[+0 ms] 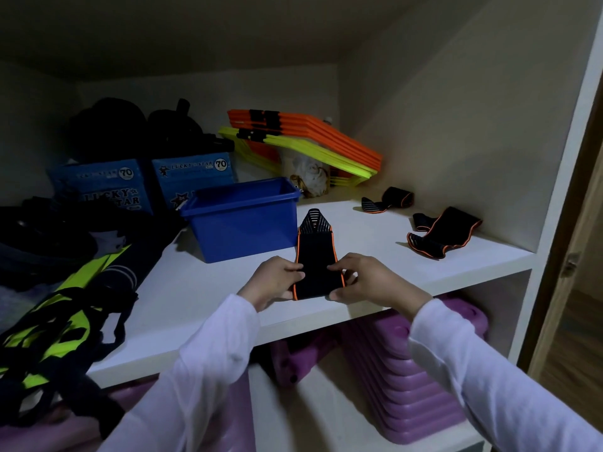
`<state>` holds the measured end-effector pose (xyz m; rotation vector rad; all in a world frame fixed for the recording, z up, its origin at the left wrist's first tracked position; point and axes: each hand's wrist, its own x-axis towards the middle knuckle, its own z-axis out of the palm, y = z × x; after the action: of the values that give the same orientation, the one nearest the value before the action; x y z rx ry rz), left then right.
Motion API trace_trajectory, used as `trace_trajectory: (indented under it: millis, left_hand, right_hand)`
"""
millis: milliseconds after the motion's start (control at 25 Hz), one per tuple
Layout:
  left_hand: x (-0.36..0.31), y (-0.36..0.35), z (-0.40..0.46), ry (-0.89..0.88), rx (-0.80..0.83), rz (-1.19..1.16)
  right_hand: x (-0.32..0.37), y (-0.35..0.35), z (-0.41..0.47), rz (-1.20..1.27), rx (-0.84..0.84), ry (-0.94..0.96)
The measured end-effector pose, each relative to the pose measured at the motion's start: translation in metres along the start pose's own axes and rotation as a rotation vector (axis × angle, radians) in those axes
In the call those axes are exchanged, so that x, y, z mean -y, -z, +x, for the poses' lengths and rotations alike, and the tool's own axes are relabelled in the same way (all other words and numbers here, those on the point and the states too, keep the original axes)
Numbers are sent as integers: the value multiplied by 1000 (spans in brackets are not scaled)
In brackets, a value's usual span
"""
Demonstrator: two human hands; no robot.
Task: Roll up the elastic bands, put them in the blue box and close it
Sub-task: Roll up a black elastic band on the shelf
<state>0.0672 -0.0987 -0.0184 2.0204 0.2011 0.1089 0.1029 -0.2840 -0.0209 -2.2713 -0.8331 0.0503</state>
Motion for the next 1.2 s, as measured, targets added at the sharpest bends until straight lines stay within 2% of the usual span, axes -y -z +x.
trace_trajectory:
  millis: [160,320,480,640,840,960,1200]
  left_hand:
    - [2,1,-5,-155,-52,74]
    - [8,4,-8,-203,28,66]
    - [11,7,-9,-280,41,234]
    - [12,10,-10,-243,50,101]
    - [10,12,-6,-213,43,45]
    - [9,10,-2,-162,93,-74]
    - [15,3,13,-75,-78,53]
  right_hand:
    - [-4,0,2,2,-31,21]
    - [-7,1,6,-19,-50,29]
    - [-8,2,9,-20,-57,46]
    - [-10,0,9,34,-79,48]
    - [-13,1,13,183,-42,-87]
    - [-16,0,18,252,-49,-127]
    - [-10,-4,21,188,-152,-152]
